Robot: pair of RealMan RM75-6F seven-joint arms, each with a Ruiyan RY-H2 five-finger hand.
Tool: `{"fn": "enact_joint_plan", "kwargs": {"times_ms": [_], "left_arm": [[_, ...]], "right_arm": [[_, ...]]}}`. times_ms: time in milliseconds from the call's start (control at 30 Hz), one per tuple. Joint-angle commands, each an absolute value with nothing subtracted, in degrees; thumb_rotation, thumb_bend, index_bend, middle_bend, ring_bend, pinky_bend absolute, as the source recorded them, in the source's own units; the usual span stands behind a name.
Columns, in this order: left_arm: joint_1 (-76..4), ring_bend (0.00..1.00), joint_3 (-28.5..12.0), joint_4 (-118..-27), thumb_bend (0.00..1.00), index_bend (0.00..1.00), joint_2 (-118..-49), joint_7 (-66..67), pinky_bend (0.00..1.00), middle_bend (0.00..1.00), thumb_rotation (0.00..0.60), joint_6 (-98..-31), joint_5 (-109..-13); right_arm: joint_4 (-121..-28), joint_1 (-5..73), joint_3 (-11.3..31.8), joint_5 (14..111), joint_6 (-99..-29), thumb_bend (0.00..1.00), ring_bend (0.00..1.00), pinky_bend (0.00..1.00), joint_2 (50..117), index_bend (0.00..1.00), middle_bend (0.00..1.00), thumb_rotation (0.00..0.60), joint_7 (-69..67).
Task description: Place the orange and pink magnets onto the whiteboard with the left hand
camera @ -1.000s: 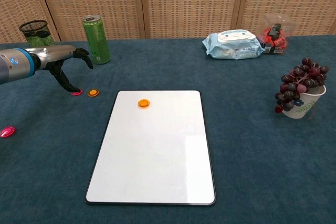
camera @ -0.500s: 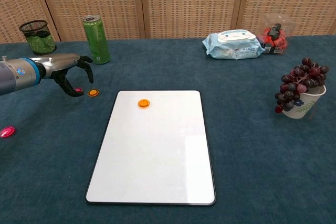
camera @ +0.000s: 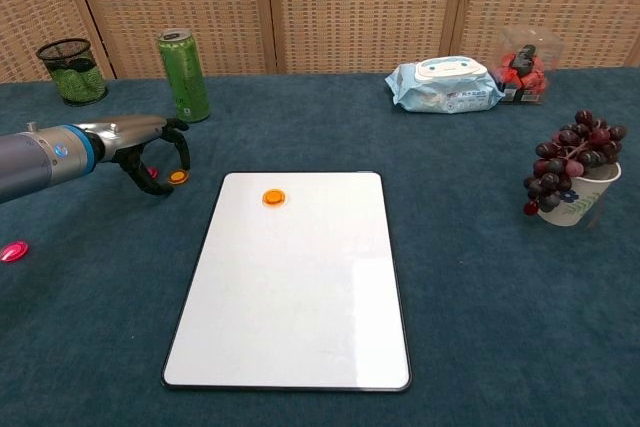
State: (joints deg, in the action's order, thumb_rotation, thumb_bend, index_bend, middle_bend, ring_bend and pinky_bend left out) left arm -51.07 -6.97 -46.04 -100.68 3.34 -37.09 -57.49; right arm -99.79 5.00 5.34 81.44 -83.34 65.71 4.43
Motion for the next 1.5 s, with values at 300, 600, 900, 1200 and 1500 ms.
{"fn": "enact_joint_plan", "kwargs": {"times_ms": [300,600,900,1200,1500], "left_arm": [[-50.77,0.00,-8.44,-44.28,0.38,0.58,-101.76,4.20,0.00,0.00,0.600,-36.37,-58.66],[-50.11,0.00,-10.04,-48.47,0.38,0.59,-99.46,3.87,0.00,0.00,0.600,-38.39,-60.33],[-49.71,0.00,-11.69,-63.99,0.38,0.59,-93.26,3.67,0.00,0.00,0.600,-44.32,-65.14],[-52.26,0.00,-11.69,-71.52,0.38,0.59,-94.70,10.80,0.00,0.00,0.600,-43.74,-63.41],[-51.90,0.00,-8.25,-73.74,0.37,0.59,-97.03,17.01,0.00,0.00,0.600,-44.90,-62.33]], "right_arm": [[-99.80,5.05,5.34,81.37,-83.18,0.00,0.00,0.00,65.63,0.00,0.00,0.600,4.23],[-99.91,5.03,5.31,81.36,-83.18,0.00,0.00,0.00,65.61,0.00,0.00,0.600,4.25],[-100.03,5.07,5.28,81.33,-83.05,0.00,0.00,0.00,65.51,0.00,0.00,0.600,4.17],[-100.03,5.03,5.26,81.34,-83.00,0.00,0.00,0.00,65.40,0.00,0.00,0.600,3.58],[-99.94,5.06,5.16,81.41,-82.69,0.00,0.00,0.00,65.11,0.00,0.00,0.600,2.57]]}}
